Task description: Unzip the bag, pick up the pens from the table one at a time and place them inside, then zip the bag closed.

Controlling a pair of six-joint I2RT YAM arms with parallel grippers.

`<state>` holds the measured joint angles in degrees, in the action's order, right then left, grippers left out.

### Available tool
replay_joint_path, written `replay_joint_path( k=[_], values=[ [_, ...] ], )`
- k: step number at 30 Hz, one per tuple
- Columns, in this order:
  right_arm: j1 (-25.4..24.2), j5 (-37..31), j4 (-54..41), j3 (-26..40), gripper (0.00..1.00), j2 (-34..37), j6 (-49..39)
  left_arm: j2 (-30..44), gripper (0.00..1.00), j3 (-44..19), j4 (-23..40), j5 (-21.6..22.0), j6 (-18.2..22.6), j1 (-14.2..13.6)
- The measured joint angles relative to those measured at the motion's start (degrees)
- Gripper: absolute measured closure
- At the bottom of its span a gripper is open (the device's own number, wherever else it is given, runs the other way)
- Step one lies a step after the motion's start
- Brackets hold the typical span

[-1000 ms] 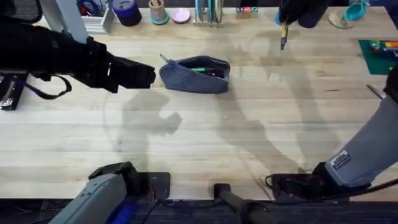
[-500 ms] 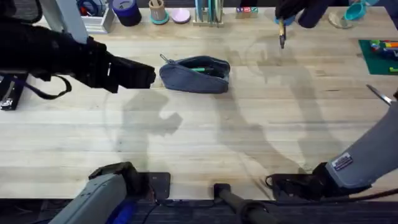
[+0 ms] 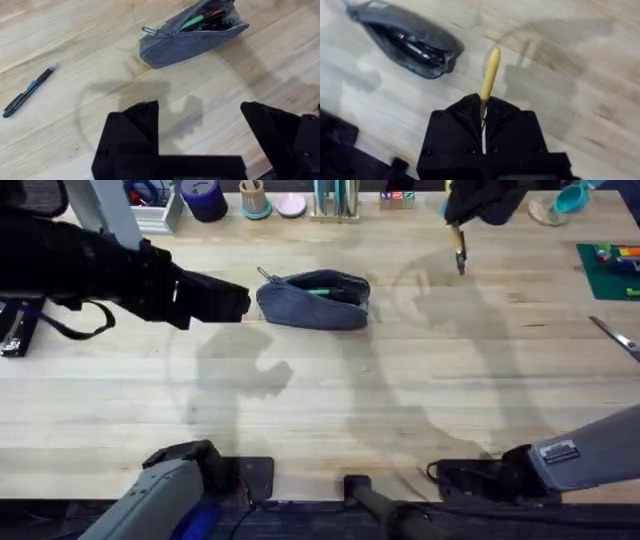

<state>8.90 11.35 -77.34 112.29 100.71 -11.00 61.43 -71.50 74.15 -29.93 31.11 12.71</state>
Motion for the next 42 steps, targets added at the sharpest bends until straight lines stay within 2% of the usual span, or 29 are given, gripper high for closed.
replay_joint_path(
  k=[10,17,18,21,27,36,42],
  values=[
    [7.3,4.7,2.2,-4.4,0.967,-0.5,-14.0,0.0,0.006,0.0,0.0,0.0,0.0,0.0],
    [7.5,10.6,3.4,-4.5,0.968,-0.5,-26.8,0.0,0.005,0.0,0.0,0.0,0.0,0.0],
    [7.5,13.3,3.4,-4.5,0.968,-0.4,-31.7,0.0,0.005,0.0,0.0,0.0,0.0,0.0],
    [7.6,16.1,3.6,-4.5,0.968,-0.1,-36.4,0.0,0.006,0.0,0.0,0.0,0.0,0.0],
    [9.3,18.8,4.5,-4.5,0.968,2.0,-45.4,0.0,0.006,0.0,0.0,0.0,0.0,0.0],
    [13.8,19.8,6.9,-4.5,0.968,2.8,-50.4,0.0,0.005,0.0,0.0,0.0,0.0,0.0],
    [14.9,20.0,8.9,-4.5,0.968,6.2,-51.2,0.0,0.005,0.0,0.0,0.0,0.0,0.0]
  ],
)
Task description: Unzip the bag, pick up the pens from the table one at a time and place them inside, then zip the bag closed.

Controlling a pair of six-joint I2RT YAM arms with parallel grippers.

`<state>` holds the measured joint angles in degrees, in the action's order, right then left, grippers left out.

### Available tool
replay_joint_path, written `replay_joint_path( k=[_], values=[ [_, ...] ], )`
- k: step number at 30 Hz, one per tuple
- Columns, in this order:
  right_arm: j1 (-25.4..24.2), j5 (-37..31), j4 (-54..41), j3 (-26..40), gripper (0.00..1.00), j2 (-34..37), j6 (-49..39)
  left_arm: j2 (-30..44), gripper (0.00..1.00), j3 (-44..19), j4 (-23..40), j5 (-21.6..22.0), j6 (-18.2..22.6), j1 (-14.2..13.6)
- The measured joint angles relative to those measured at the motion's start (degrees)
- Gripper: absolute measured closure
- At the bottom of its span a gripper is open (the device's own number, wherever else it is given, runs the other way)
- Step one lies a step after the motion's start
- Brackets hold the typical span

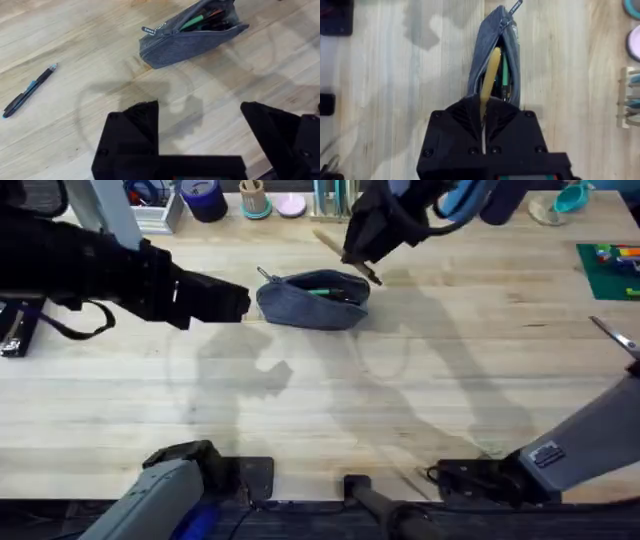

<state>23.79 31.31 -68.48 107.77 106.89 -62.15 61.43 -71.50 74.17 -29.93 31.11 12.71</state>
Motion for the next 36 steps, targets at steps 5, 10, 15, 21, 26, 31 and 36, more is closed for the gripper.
replay_joint_path(
  k=[5,10,15,21,26,31,36],
  values=[
    [0.0,0.0,0.2,0.0,0.968,2.6,-0.9,0.0,0.005,0.0,0.0,0.0,0.0,0.0],
    [0.0,0.0,0.8,0.0,0.968,4.3,-1.3,0.0,0.006,0.0,0.0,0.0,0.0,0.0],
    [0.2,0.0,1.4,0.0,0.968,6.2,-1.4,0.0,0.005,0.0,0.0,0.0,0.0,0.0],
    [0.5,0.0,1.7,0.0,0.968,8.8,-1.4,0.0,0.005,0.0,0.0,0.0,0.0,0.0],
    [0.7,0.0,3.2,0.0,0.968,10.7,-1.4,0.0,0.004,0.0,0.0,0.0,0.0,0.0],
    [0.9,0.0,4.4,0.0,0.968,12.3,-1.4,0.0,0.005,0.0,0.0,0.0,-0.1,0.0],
    [1.3,0.0,5.3,0.0,0.968,14.0,-1.3,0.0,0.005,0.0,0.0,0.0,-0.1,0.0]
  ],
)
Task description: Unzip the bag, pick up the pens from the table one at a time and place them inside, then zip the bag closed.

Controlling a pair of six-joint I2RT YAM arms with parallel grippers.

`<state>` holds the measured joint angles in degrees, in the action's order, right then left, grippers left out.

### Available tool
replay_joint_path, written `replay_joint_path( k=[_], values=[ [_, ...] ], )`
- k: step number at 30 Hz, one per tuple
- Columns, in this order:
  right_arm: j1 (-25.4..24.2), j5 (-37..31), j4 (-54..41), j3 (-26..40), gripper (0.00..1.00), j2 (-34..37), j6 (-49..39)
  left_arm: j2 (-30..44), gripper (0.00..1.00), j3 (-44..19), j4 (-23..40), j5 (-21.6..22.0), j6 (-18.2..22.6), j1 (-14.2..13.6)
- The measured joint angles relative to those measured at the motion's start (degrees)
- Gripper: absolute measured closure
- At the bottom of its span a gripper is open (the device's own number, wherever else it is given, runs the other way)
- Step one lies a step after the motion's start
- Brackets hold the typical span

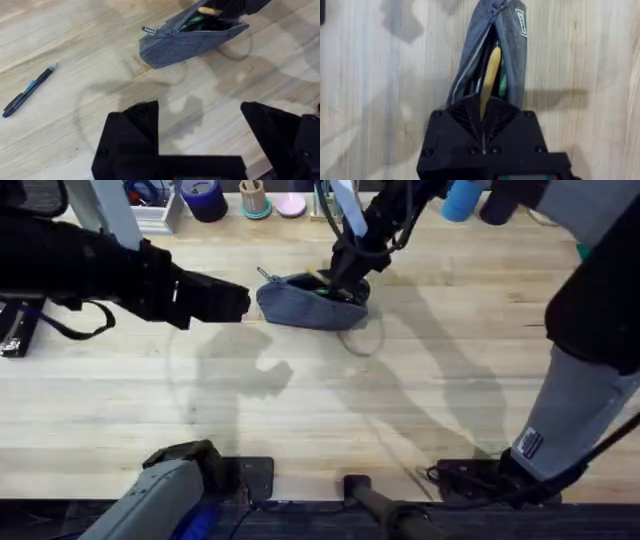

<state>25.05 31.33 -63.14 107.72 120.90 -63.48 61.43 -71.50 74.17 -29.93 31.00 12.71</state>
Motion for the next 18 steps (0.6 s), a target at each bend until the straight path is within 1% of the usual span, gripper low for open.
replay_joint_path(
  k=[14,15,16,18],
  values=[
    [0.7,0.0,1.5,0.0,0.968,2.6,0.0,0.0,0.006,0.0,0.0,0.0,0.0,0.0],
    [0.7,0.0,1.5,0.0,0.956,2.6,0.0,0.0,0.006,0.0,0.0,0.0,0.0,0.0],
    [0.7,0.0,1.4,0.0,0.903,2.6,0.0,0.0,0.006,0.0,0.0,0.0,0.0,0.0],
    [0.7,0.0,1.4,0.0,0.700,2.6,0.0,0.0,0.005,0.0,0.0,0.0,0.0,0.0]
  ],
)
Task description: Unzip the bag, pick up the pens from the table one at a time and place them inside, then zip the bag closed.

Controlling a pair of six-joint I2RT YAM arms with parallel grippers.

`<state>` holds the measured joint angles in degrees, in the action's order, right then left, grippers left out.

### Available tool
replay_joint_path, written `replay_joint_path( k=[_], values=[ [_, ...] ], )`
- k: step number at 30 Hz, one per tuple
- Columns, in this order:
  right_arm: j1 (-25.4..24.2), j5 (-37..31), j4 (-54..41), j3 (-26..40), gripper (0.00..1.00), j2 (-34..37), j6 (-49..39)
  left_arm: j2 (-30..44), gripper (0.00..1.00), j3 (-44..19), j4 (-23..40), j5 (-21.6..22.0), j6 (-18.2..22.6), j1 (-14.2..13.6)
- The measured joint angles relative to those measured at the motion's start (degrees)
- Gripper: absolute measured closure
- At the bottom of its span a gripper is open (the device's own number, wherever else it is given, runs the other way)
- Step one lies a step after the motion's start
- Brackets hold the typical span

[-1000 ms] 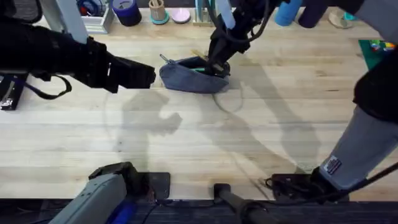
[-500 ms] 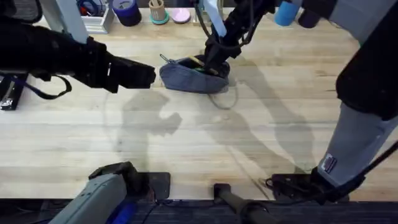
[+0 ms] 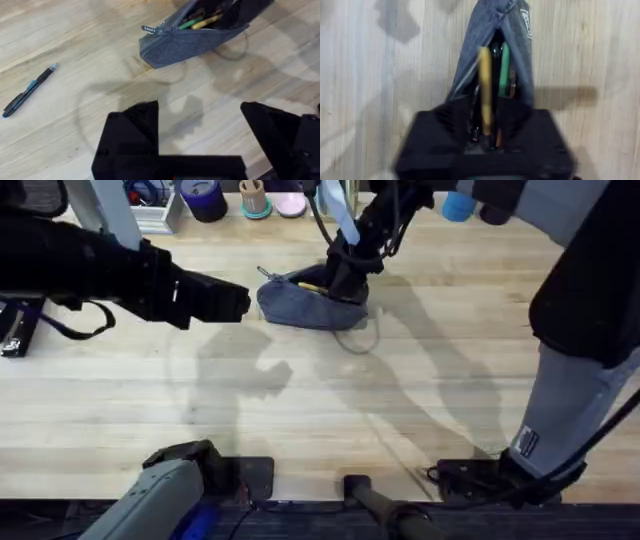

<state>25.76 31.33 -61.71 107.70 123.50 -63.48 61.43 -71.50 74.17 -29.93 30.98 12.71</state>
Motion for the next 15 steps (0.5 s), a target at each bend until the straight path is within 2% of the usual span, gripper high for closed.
replay_joint_path(
  k=[4,5,7,15],
  values=[
    [0.0,0.0,0.0,0.0,0.117,0.0,0.4,0.0,0.006,0.0,0.0,0.0,0.0,0.0],
    [0.0,0.0,0.0,0.0,0.037,0.0,0.4,0.0,0.006,0.0,0.0,0.0,0.0,0.0],
    [0.0,0.0,0.0,0.0,0.008,0.0,0.5,0.0,0.005,0.0,0.0,0.0,0.0,0.0],
    [0.0,0.0,0.0,0.0,0.005,0.0,1.7,0.0,0.006,0.0,0.0,0.0,0.0,0.0]
  ],
)
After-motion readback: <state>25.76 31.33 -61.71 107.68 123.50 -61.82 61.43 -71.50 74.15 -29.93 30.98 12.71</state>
